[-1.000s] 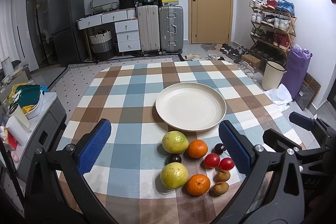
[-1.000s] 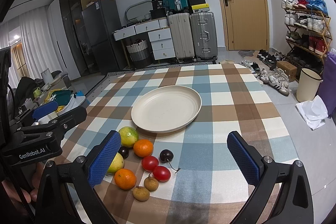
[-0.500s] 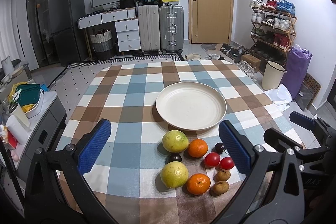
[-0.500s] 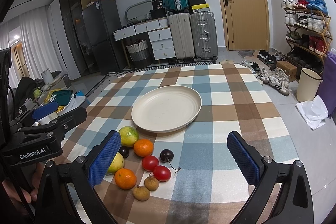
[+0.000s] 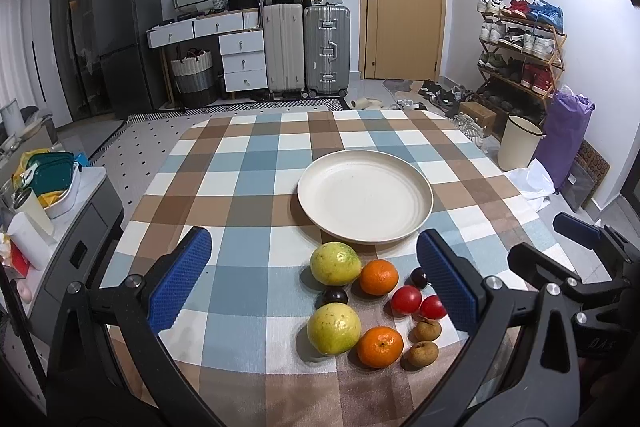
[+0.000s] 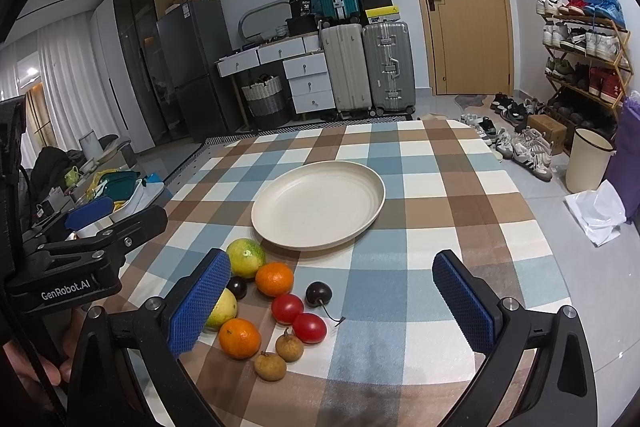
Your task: Organize fruits
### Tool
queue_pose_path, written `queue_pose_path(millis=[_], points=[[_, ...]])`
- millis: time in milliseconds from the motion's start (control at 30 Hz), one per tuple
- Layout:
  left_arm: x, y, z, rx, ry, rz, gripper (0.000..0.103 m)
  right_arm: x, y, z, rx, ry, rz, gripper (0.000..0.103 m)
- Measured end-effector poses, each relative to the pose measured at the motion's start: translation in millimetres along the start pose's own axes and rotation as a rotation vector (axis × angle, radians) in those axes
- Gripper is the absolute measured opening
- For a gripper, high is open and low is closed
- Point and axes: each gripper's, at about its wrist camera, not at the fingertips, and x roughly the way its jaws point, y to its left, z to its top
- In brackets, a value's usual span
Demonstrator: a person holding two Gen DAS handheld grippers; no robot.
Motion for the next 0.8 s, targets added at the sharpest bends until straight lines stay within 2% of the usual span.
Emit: queue_pose_path(millis=[400,600,800], points=[[14,15,-22,-0.016,0.051,-0.009,0.102,2,3,-2,0.002,0.007,0.004,0.103],[28,20,-40,0.015,0.099,0.003,0.102,7,1,-7,0.006,0.014,0.005,0.103],[45,29,-53,-0.004,0.154,-0.024,0.102,12,-1,-11,0.01,0.032,0.01,0.103]])
